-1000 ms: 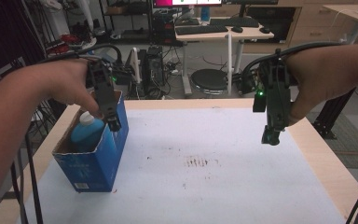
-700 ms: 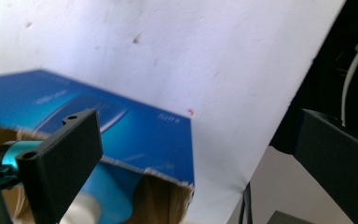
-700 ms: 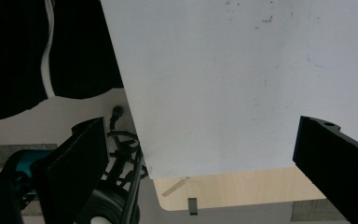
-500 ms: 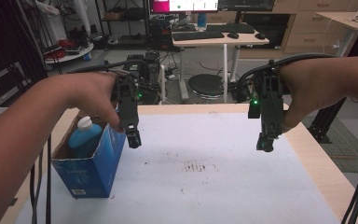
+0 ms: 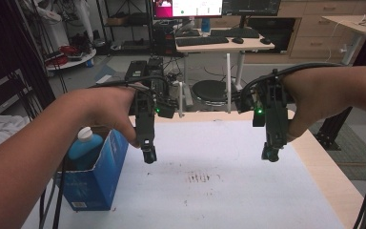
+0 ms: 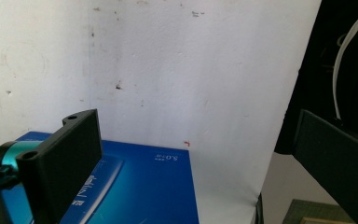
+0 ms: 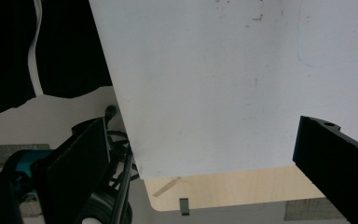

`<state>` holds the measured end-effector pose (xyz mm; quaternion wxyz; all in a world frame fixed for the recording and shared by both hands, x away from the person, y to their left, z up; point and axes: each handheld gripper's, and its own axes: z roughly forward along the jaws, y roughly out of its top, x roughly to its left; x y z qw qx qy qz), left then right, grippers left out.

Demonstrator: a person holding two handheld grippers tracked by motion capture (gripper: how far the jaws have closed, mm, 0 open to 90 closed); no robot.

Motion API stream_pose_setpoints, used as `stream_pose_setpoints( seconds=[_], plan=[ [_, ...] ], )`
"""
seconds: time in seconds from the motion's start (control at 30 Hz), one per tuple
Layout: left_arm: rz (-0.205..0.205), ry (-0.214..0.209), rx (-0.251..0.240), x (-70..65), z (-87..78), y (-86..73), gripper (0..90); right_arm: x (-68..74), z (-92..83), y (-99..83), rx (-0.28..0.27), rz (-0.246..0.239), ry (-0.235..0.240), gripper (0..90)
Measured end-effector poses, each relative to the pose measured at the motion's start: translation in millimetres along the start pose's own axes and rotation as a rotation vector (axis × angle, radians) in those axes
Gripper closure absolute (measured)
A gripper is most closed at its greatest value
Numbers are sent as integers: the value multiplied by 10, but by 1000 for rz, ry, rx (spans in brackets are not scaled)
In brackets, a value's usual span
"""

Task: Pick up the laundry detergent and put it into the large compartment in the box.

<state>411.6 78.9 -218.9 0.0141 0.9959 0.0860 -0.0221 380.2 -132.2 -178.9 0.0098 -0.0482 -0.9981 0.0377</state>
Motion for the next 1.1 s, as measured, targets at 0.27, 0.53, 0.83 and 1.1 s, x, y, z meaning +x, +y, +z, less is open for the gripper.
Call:
stream_pose_setpoints(
  seconds=[0.27,0.53,0.83,1.1],
  plan=[
    [-1,-9,5,39,47,44,16,-25,22,8,4,1,4,26],
    [0,-11,-3,20,55,70,16,-45,35,-1,2,-5,5,26],
    [6,-5,5,23,58,65,16,-30,40,2,0,-1,7,26],
    [-1,0,4,18,104,58,16,53,23,-31,-9,8,-7,26]
  ],
)
